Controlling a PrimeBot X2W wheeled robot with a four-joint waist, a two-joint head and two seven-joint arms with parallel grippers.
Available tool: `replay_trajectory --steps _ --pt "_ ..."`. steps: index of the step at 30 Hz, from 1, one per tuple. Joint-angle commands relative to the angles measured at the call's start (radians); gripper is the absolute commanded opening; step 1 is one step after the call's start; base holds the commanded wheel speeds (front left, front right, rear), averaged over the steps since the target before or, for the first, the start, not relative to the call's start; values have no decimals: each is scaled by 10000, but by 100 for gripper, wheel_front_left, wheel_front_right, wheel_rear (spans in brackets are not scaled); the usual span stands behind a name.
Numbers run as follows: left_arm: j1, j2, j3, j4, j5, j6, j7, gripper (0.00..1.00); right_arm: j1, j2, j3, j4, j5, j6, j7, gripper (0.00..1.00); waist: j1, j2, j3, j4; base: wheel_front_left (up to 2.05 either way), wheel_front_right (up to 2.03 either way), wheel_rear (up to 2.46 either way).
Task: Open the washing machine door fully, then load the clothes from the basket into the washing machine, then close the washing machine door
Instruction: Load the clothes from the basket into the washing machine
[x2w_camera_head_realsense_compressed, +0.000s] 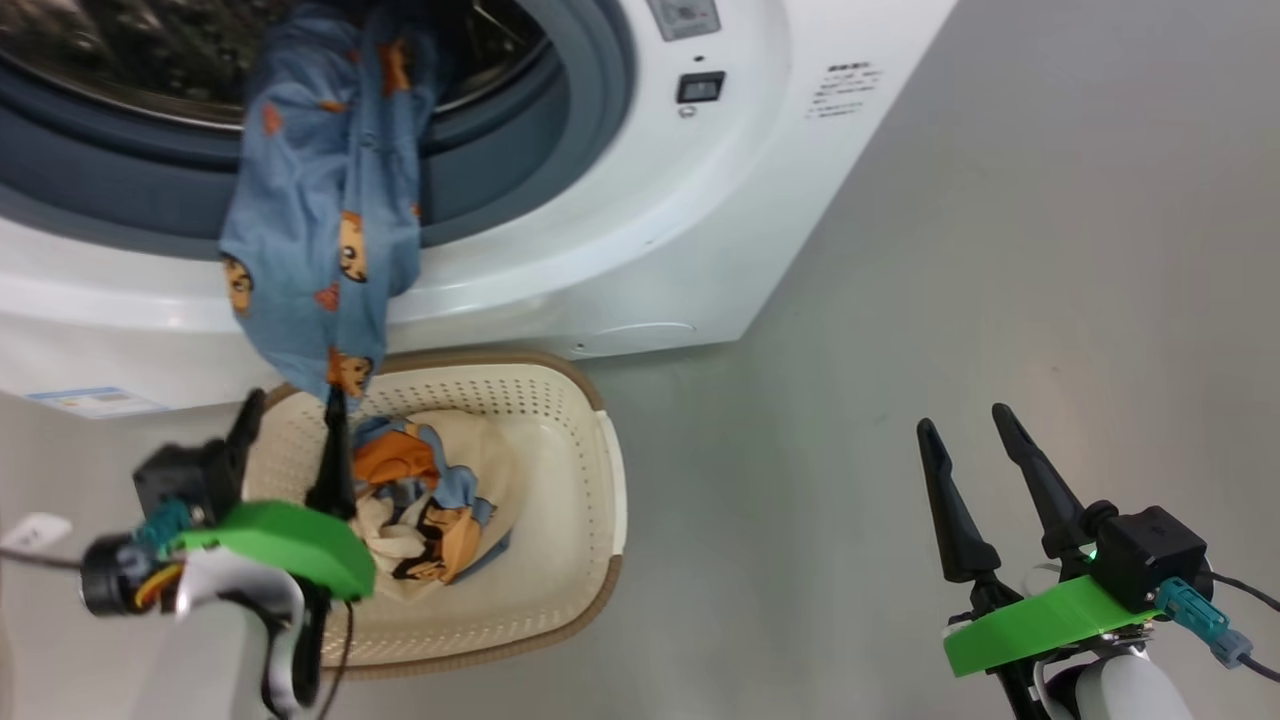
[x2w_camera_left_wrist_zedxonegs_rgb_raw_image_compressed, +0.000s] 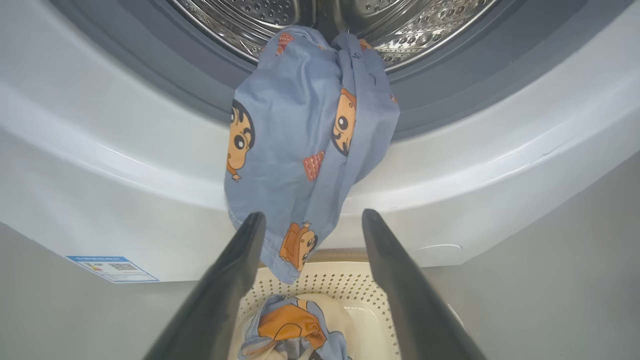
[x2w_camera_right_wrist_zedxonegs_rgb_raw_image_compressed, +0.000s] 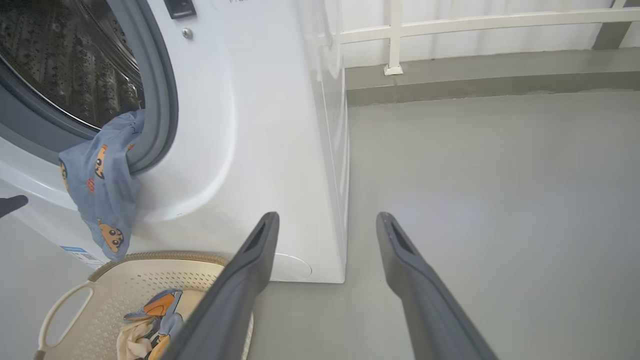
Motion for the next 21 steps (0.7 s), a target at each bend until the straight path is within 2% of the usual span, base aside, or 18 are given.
replay_trajectory --steps 1,9,14,21 --pt "-253 294 340 -102 -31 -25 -42 100 -174 -43 245 -213 90 63 -49 100 -1 0 268 -279 0 0 0" --pt "-1951 662 446 2148 -227 -606 -388 100 -378 -43 336 -228 103 63 -49 100 -1 0 768 -631 0 0 0" --pt "-2705 729 473 3368 -200 -696 -651 100 -480 -43 413 -230 65 63 -49 100 -1 0 965 -742 0 0 0" --pt "-3492 679 527 4399 -104 -714 -842 100 -561 -43 463 -247 7 63 -49 100 -1 0 1165 -803 0 0 0"
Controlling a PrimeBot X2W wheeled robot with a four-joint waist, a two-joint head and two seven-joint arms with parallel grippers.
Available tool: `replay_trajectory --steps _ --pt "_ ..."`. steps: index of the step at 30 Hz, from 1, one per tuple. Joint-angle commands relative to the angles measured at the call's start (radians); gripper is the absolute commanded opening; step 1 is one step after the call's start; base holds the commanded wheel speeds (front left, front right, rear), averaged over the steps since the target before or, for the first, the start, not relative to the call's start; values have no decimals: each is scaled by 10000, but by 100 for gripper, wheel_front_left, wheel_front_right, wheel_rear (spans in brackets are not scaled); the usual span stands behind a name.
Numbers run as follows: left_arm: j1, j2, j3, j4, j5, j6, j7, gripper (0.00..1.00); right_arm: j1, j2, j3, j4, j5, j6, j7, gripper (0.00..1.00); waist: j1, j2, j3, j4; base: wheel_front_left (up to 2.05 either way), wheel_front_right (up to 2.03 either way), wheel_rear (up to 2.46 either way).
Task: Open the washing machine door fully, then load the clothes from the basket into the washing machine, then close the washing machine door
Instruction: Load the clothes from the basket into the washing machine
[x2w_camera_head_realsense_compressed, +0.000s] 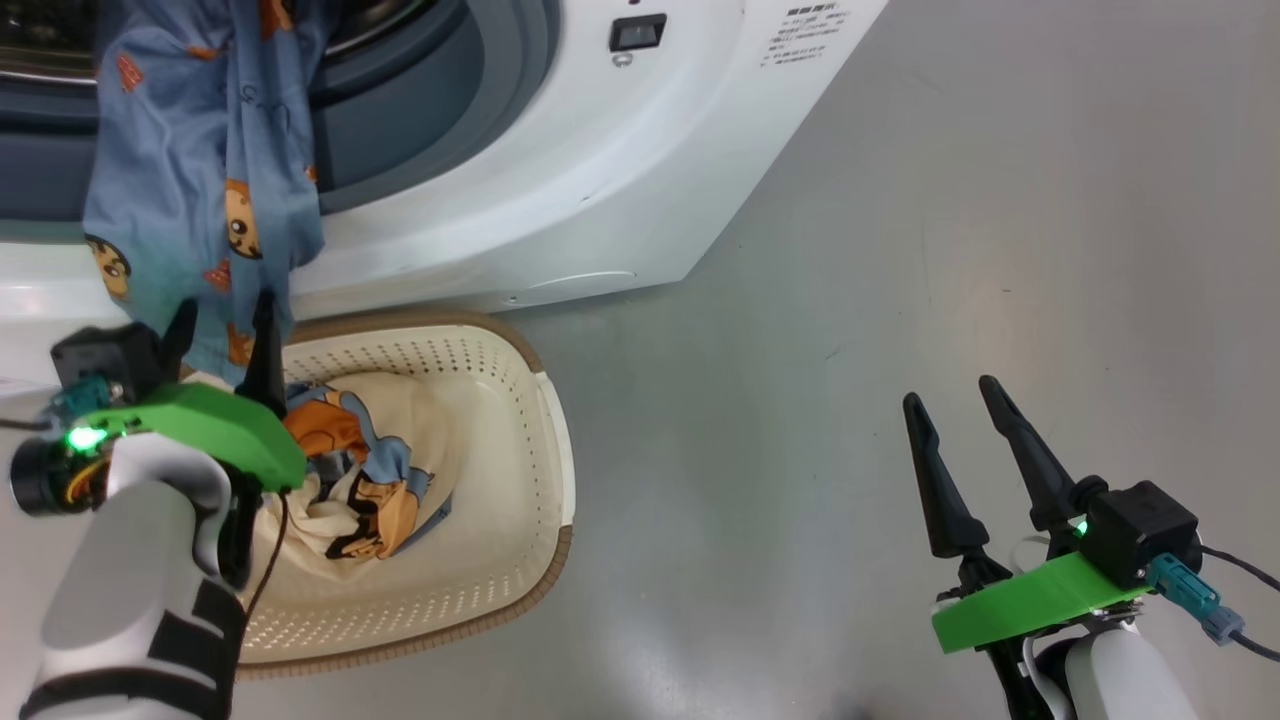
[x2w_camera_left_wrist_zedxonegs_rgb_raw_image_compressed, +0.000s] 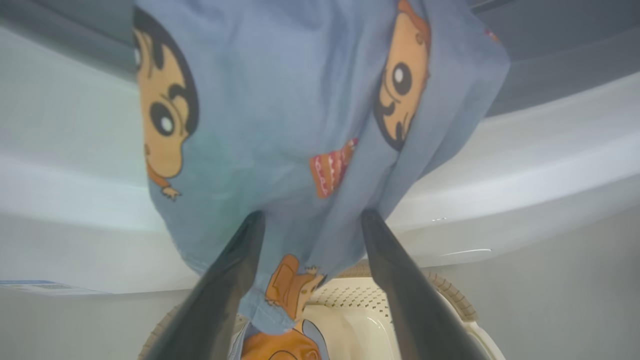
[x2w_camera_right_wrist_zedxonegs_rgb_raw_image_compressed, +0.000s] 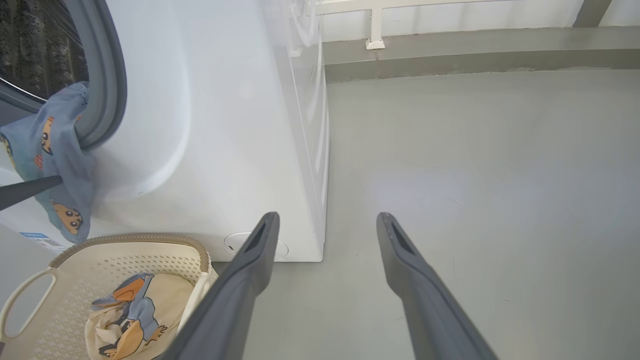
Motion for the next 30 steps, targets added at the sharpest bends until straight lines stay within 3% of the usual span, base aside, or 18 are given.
replay_trajectory --steps 1,12,13,15,16,17,25,30 --pt "-312 322 301 21 98 62 -120 100 -171 -45 291 -242 2 62 -49 100 -1 -1 87 -27 0 0 0" --pt "-997 44 635 -349 561 299 -135 100 -254 -45 380 -211 -18 62 -49 100 -1 -1 255 -64 0 0 0" --pt "-996 7 654 -372 617 311 -135 95 -259 -45 381 -203 -10 62 -49 100 -1 -1 253 -71 0 0 0" --pt "-984 -59 707 -435 716 331 -136 41 -262 -45 384 -194 17 62 -49 100 -1 -1 245 -81 0 0 0" --pt "-967 -89 731 -471 767 331 -136 30 -261 -45 383 -189 31 62 -49 100 -1 -1 239 -83 0 0 0" --pt "-944 -122 758 -513 815 333 -136 1 -257 -45 377 -184 45 62 -49 100 -1 -1 232 -83 0 0 0" --pt "-441 -456 1094 -934 874 247 -136 0 -168 -45 288 -159 121 62 -49 100 -1 -1 136 6 0 0 0" --pt "120 -753 1112 -1517 844 -63 -137 0 -99 -45 254 -144 190 62 -49 100 -1 -1 50 160 0 0 0"
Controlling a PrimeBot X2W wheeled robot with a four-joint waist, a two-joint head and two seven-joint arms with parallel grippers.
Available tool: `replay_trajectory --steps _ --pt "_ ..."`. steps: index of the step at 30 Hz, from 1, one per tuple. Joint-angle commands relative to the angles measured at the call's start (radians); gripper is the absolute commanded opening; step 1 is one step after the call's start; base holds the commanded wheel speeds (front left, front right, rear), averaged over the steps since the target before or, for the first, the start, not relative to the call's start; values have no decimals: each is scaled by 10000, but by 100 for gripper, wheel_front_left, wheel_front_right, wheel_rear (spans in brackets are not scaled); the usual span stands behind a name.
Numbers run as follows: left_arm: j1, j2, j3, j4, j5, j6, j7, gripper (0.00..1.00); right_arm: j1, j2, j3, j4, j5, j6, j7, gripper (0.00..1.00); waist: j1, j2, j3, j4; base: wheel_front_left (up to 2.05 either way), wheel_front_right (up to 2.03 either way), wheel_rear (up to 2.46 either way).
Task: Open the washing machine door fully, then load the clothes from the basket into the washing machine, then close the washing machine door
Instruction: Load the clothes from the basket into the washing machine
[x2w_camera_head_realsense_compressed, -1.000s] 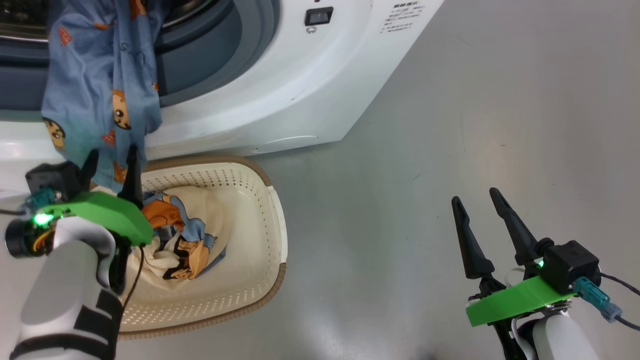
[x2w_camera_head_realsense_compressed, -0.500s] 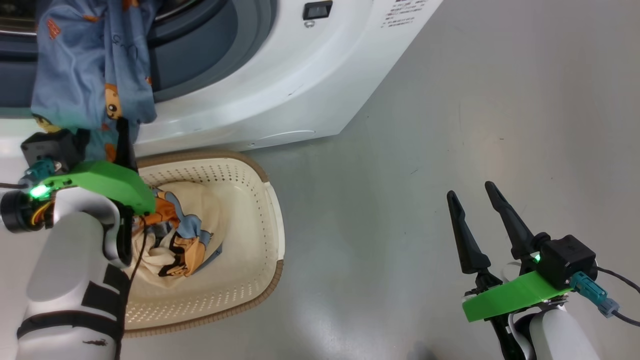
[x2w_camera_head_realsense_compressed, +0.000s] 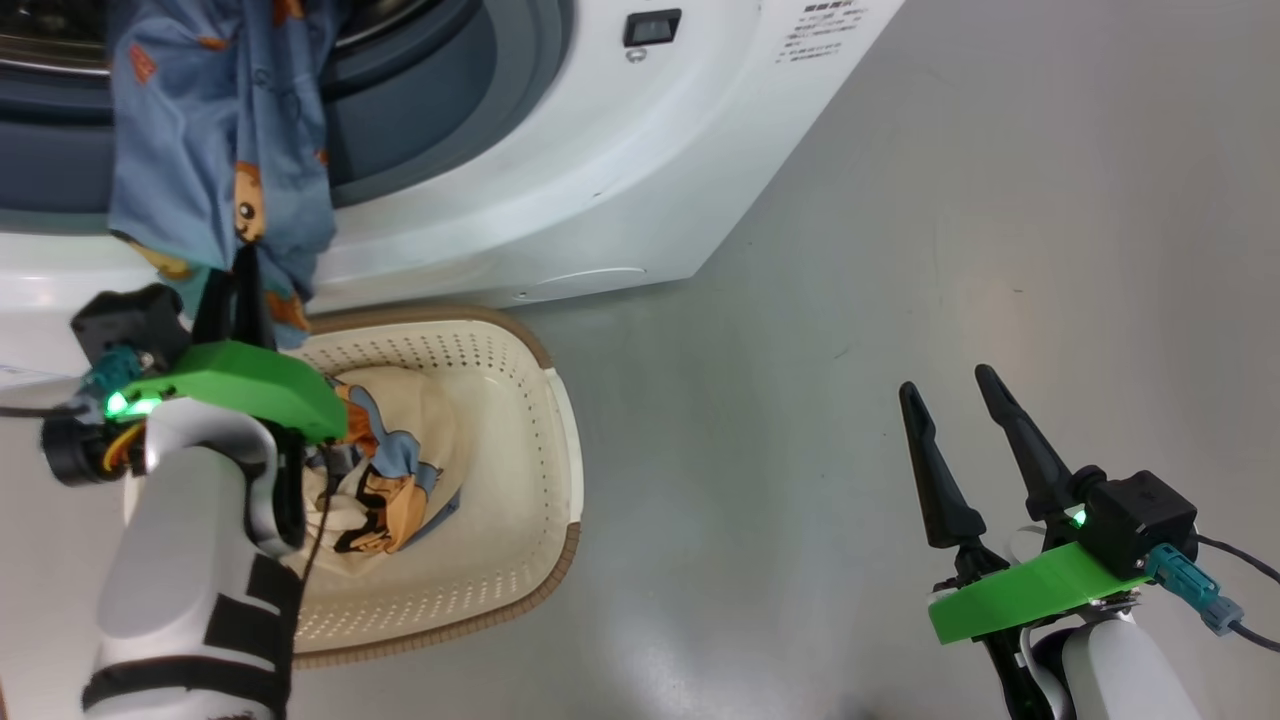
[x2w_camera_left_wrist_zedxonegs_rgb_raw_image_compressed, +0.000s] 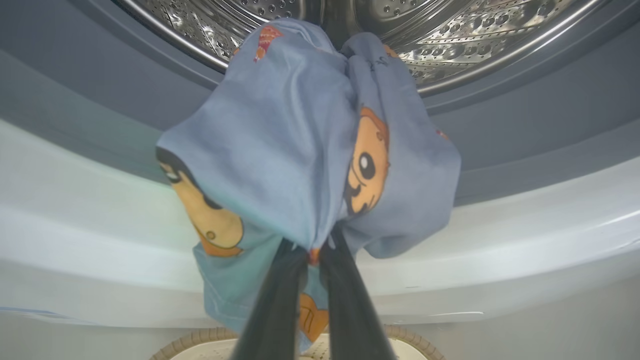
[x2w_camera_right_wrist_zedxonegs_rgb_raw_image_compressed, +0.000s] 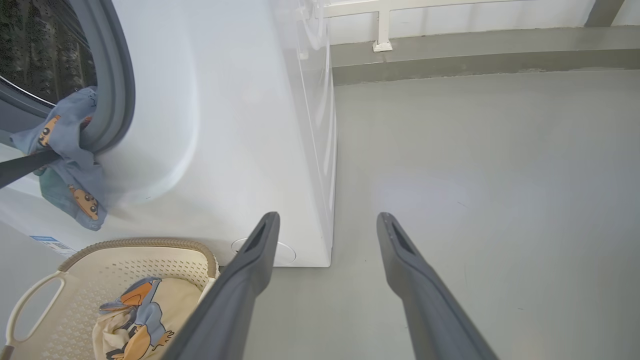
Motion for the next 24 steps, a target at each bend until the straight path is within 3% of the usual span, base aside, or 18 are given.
replay_trajectory --steps 1,6,13,24 --pt "278 165 200 -369 -45 -72 -66 0 106 -43 171 -163 105 62 -49 100 0 0 -58 69 0 0 0" --pt "321 -9 -128 -973 -160 -397 -66 0 148 -43 234 -88 158 62 -49 100 0 0 -186 188 0 0 0" --pt "-362 20 -514 -1148 -54 -393 -17 0 270 -43 457 0 244 62 -49 100 0 0 -432 22 0 0 0" --pt "-2733 937 -372 1042 146 -147 216 0 662 -43 940 165 436 62 -49 100 0 0 -628 -934 0 0 0"
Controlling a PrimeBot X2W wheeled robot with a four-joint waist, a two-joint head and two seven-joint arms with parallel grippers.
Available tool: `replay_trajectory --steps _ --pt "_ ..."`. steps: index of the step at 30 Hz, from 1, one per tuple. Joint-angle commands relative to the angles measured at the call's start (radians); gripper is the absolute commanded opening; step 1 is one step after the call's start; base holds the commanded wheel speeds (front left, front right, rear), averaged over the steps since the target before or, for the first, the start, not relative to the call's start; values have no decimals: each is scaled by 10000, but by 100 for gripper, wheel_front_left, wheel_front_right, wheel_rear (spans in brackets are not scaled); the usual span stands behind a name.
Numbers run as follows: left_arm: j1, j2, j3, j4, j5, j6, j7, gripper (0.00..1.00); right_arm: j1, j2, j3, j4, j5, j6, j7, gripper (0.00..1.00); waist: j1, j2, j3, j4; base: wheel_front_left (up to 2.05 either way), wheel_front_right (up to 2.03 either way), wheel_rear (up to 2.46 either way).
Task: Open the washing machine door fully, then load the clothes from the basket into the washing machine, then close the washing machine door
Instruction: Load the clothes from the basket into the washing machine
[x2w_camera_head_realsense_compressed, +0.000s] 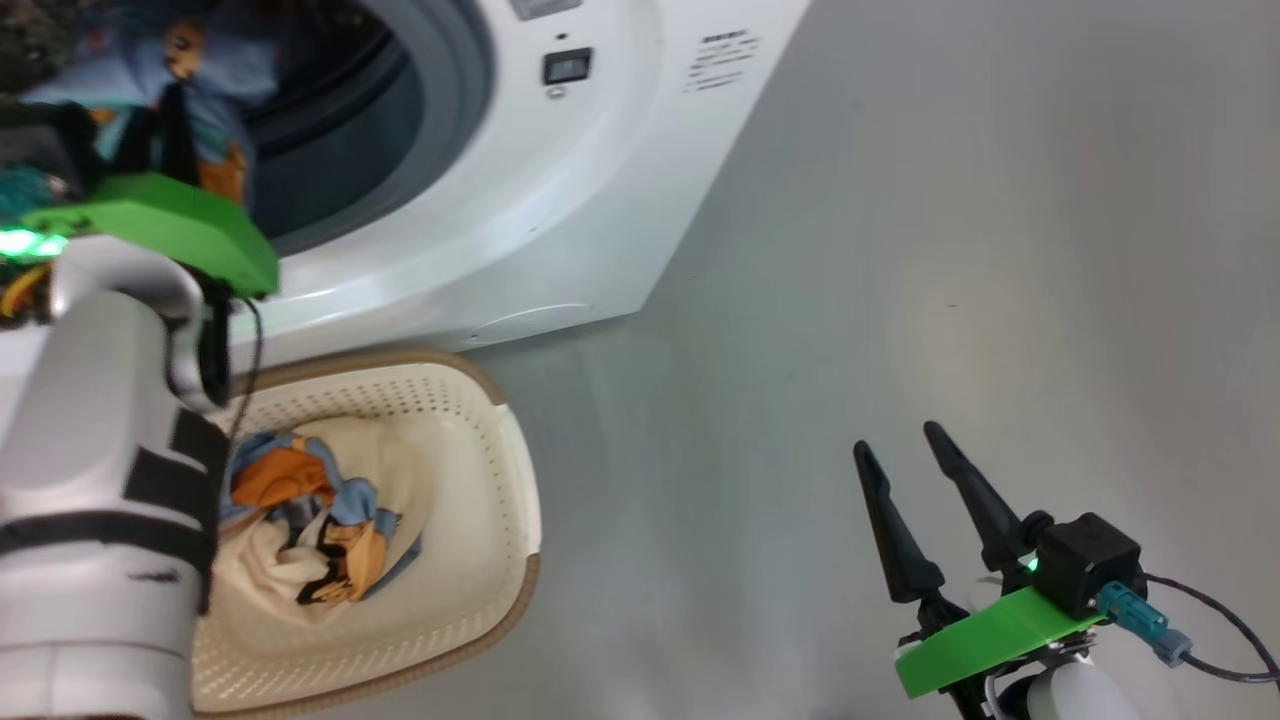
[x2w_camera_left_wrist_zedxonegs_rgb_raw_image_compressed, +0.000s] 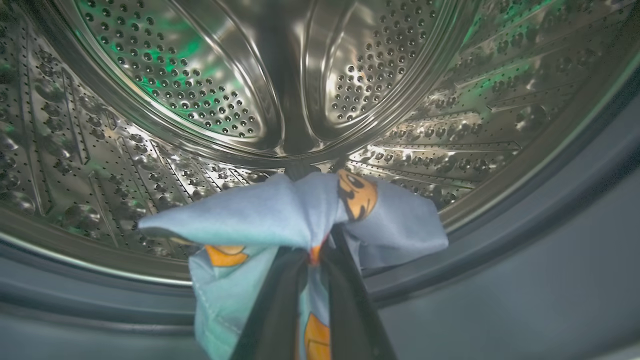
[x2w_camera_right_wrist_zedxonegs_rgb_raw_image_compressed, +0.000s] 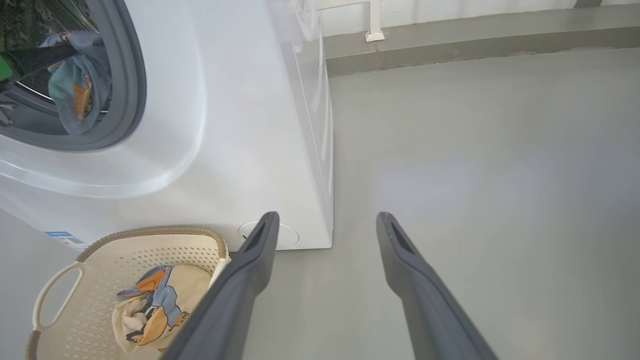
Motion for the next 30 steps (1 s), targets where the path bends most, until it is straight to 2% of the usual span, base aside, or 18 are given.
replay_trajectory --steps 1,8,12,16,24,28,29,30 --pt "-385 442 271 89 20 86 -68 0 227 -43 308 -158 88 62 -49 100 1 0 -30 -358 0 0 0" --pt "-2115 1151 275 1688 245 284 -237 0 462 -43 636 -213 -58 62 -49 100 1 0 699 -841 0 0 0" --pt "-2811 1539 265 2161 351 351 -271 0 520 -43 678 -271 -71 62 -49 100 1 0 1075 -1037 0 0 0" --pt "-3568 2006 212 2594 540 602 -300 0 656 -43 603 -341 -18 62 -49 100 1 0 1480 -1230 0 0 0" --pt "-4549 2264 127 2864 684 943 -325 0 655 -43 751 -465 244 62 -49 100 1 0 1881 -1341 0 0 0" --pt "-4713 2317 -127 3467 888 1082 -157 2 564 -43 822 -416 341 62 -49 100 1 0 1832 -1356 0 0 0" --pt "-4753 2318 -175 3627 921 1132 -68 42 544 -43 843 -395 352 62 -49 100 1 0 1795 -1360 0 0 0" --pt "-4782 2312 -200 3750 933 1202 -40 73 531 -43 853 -376 366 62 -49 100 1 0 1730 -1360 0 0 0"
